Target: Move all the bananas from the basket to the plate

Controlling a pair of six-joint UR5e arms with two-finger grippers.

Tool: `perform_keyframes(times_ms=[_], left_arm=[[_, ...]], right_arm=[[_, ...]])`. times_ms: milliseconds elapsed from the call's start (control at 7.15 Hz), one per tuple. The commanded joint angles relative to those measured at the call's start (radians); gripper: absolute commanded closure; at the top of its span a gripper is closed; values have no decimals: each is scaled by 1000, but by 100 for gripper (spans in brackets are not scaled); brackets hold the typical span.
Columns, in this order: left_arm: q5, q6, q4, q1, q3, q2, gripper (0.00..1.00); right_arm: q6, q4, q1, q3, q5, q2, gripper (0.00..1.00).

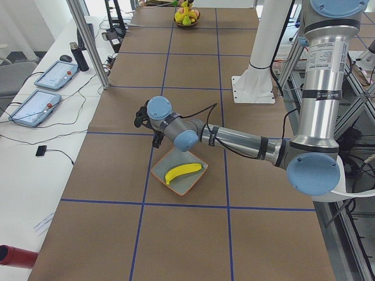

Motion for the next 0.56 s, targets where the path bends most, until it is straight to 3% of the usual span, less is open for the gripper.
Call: perform_keyframes(times_ms=[0,420], left_arm=[[0,-2,0,0,0,2,0],[0,-2,0,0,0,3,0]], right_arm=[[-32,-60,32,12,-6,2,100],[-32,-60,43,27,-5,-19,100]])
